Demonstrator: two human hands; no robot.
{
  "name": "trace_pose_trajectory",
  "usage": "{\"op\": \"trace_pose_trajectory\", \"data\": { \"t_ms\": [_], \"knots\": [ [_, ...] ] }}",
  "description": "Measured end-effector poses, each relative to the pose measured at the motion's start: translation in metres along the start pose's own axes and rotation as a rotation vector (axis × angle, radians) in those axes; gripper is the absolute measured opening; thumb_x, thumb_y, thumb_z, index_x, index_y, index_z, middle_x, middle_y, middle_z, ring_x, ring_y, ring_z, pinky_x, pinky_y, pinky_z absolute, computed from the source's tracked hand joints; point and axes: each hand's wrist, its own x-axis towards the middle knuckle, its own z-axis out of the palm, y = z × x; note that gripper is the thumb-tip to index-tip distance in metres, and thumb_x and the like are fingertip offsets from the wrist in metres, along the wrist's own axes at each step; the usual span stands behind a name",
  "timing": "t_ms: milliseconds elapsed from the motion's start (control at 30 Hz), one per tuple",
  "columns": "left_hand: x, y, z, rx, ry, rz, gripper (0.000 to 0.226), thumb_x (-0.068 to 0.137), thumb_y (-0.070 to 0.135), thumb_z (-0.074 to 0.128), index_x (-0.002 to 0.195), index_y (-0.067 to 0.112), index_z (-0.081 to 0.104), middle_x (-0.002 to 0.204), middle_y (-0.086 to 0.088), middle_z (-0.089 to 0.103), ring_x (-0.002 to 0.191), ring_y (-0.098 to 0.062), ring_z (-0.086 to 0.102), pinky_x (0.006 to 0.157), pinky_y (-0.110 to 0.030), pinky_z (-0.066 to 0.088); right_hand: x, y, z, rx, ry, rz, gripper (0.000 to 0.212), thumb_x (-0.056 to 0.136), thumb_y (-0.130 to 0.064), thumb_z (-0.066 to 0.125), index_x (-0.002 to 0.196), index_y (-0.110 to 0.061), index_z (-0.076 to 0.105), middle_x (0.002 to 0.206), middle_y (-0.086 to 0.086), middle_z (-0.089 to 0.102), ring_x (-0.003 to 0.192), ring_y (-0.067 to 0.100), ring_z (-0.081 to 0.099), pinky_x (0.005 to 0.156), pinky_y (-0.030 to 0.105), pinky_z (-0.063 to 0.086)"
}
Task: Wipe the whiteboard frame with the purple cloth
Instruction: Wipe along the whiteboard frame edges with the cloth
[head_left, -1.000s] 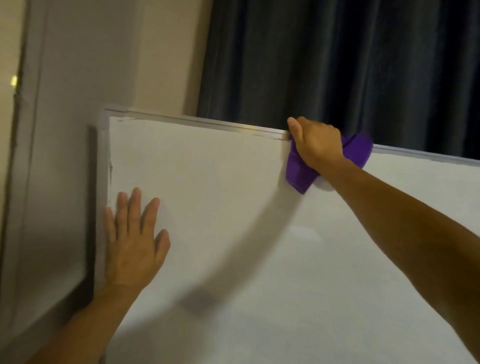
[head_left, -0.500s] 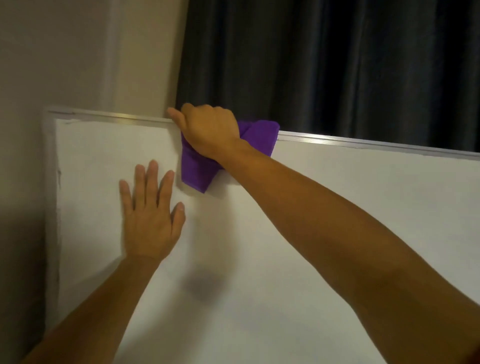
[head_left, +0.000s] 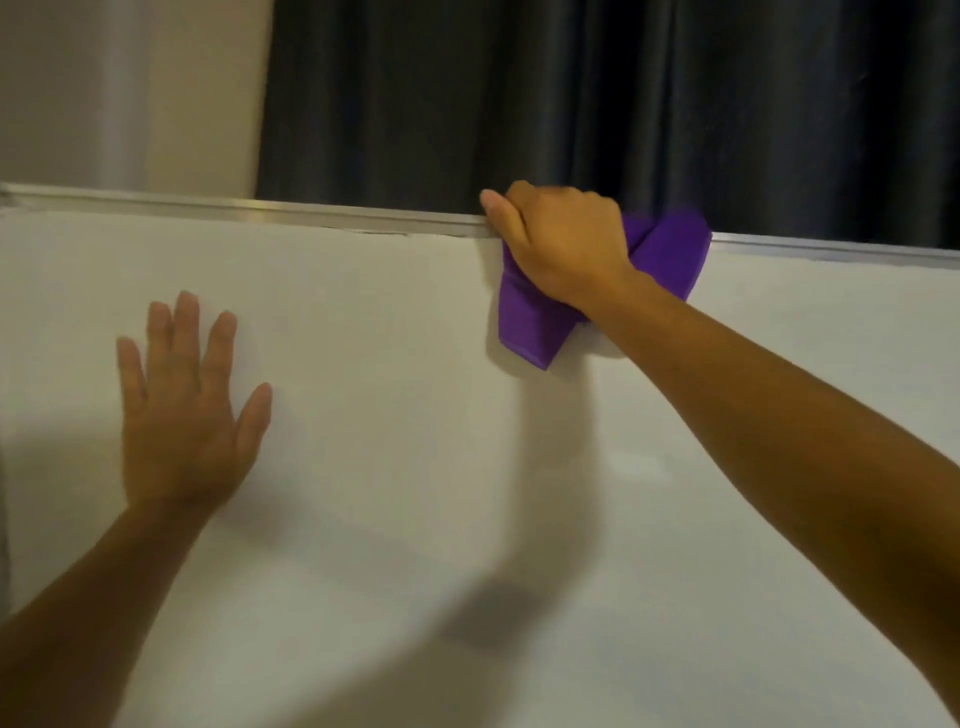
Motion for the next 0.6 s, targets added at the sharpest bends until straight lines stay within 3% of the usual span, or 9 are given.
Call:
{"op": "trace_pose_trajectory", "data": {
  "t_ms": [67, 167, 333, 500, 600],
  "knots": [
    [-0.003, -0.017, 0.012, 0.034, 0.048, 0.036, 0.079, 0.102, 0.054, 0.033, 0.169, 0.018, 0.011, 0.179, -0.011, -0.001, 0.166, -0.035, 0.001, 0.133, -0.058, 0.003, -0.016, 0.034, -0.011, 0.014, -0.009, 0.028, 0.055, 0.102, -0.057, 0.024, 0.090, -0.017, 0.060, 0.083, 0.006, 0.068, 0.073, 0.031, 0.062, 0.059, 0.038, 0.043],
    [-0.007, -0.047, 0.031, 0.068, -0.011, -0.028, 0.084, 0.098, 0.056, 0.036, 0.169, 0.017, 0.014, 0.179, -0.013, 0.003, 0.165, -0.039, 0.007, 0.127, -0.068, 0.021, -0.037, 0.076, -0.027, 0.023, -0.027, 0.050, 0.054, 0.102, -0.056, 0.024, 0.088, -0.016, 0.058, 0.082, 0.007, 0.067, 0.072, 0.031, 0.062, 0.062, 0.040, 0.048],
    [-0.012, -0.031, 0.023, -0.048, -0.087, -0.188, 0.089, 0.095, 0.065, 0.033, 0.169, 0.021, 0.008, 0.179, -0.007, 0.005, 0.165, -0.037, 0.011, 0.127, -0.067, 0.022, -0.068, 0.139, -0.049, -0.025, 0.036, 0.132, 0.054, 0.103, -0.052, 0.025, 0.082, -0.016, 0.059, 0.076, 0.007, 0.067, 0.066, 0.030, 0.060, 0.059, 0.033, 0.034],
    [0.008, 0.100, -0.032, -0.024, -0.013, 0.111, 0.086, 0.100, 0.063, 0.030, 0.169, 0.018, 0.007, 0.179, -0.011, -0.002, 0.166, -0.034, 0.000, 0.133, -0.057, -0.004, -0.067, 0.123, -0.056, 0.006, 0.031, 0.223, 0.054, 0.104, -0.045, 0.022, 0.080, -0.014, 0.059, 0.075, 0.009, 0.065, 0.070, 0.032, 0.060, 0.079, 0.044, 0.044],
    [0.033, 0.211, -0.056, -0.110, -0.037, 0.259, 0.078, 0.103, 0.061, 0.031, 0.169, 0.023, 0.014, 0.179, -0.010, 0.003, 0.166, -0.035, 0.003, 0.132, -0.061, 0.003, -0.055, 0.103, -0.058, 0.005, -0.048, 0.248, 0.054, 0.104, -0.046, 0.022, 0.081, -0.014, 0.060, 0.079, 0.010, 0.066, 0.075, 0.032, 0.061, 0.082, 0.044, 0.040]
  ]
}}
